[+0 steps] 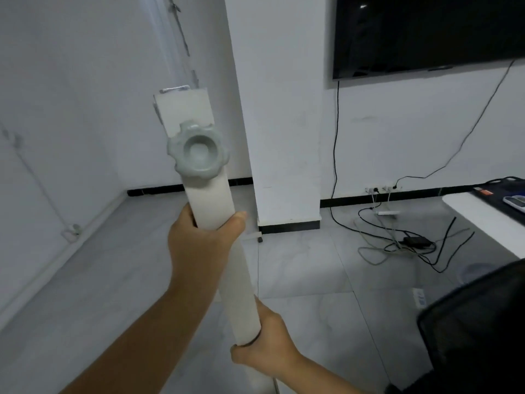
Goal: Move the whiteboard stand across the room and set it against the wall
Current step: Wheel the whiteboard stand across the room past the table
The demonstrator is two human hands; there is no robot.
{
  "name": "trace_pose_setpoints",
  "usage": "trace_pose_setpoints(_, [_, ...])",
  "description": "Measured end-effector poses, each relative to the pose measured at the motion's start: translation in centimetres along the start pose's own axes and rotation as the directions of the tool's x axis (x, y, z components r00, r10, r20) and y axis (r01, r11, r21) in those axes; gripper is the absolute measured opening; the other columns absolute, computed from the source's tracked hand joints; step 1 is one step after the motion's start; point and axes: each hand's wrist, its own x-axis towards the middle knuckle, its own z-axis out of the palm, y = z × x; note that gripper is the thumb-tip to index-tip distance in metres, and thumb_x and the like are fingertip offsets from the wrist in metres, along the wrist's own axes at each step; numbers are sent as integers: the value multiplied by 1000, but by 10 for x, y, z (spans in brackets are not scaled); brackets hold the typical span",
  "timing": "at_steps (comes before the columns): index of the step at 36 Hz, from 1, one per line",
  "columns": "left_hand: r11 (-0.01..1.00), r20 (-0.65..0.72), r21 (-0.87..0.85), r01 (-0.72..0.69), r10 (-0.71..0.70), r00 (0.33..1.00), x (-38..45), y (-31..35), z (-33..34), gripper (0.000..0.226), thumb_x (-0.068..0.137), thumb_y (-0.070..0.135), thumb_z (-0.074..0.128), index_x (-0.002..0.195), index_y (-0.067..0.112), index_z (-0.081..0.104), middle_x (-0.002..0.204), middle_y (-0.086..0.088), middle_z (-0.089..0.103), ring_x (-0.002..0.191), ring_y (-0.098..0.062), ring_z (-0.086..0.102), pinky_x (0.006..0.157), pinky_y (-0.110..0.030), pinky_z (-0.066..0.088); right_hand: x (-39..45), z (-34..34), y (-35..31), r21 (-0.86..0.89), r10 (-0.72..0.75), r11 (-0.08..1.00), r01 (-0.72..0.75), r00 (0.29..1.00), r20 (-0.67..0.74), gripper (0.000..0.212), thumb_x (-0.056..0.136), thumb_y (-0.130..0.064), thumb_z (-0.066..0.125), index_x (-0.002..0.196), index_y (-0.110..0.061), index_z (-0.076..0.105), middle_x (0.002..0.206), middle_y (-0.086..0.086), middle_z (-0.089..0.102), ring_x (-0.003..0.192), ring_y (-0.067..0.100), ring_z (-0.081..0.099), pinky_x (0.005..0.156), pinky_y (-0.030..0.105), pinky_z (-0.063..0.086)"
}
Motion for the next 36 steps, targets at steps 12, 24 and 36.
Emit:
trace_pose_setpoints(12, [1000, -41, 8, 27, -27, 999, -81, 39, 59, 31, 66, 14, 73, 66, 31, 47, 62, 12, 58, 55, -6, 59, 44, -21, 47, -70, -76, 26, -64, 9, 998, -5, 999, 54, 82, 51, -12, 75, 127, -10, 45, 77, -22, 49, 67, -8, 49, 49, 2, 38])
trace_pose_setpoints(24, [1000, -59, 7, 24, -24, 998, -69, 36, 80, 31, 69, 15, 72, 67, 31, 46, 70, 9, 55, 63, -7, 54, 51, -23, 42, -50, -91, 33, -62, -13, 998, 19, 996, 87, 109, 37, -37, 68, 138, -22, 31, 112, -7, 62, 104, 13, 58, 82, 23, 49])
trace_pose_setpoints(36, [1000, -44, 10, -20, 20, 999, 24, -2, 64, 34, 68, 13, 72, 67, 30, 43, 71, 9, 53, 64, -7, 53, 52, -23, 41, 41, -61, 17, 4, 13, 1000, -13, 999, 53, 114, 39, -36, 70, 142, -20, 23, 130, -7, 54, 115, 7, 51, 102, 26, 44])
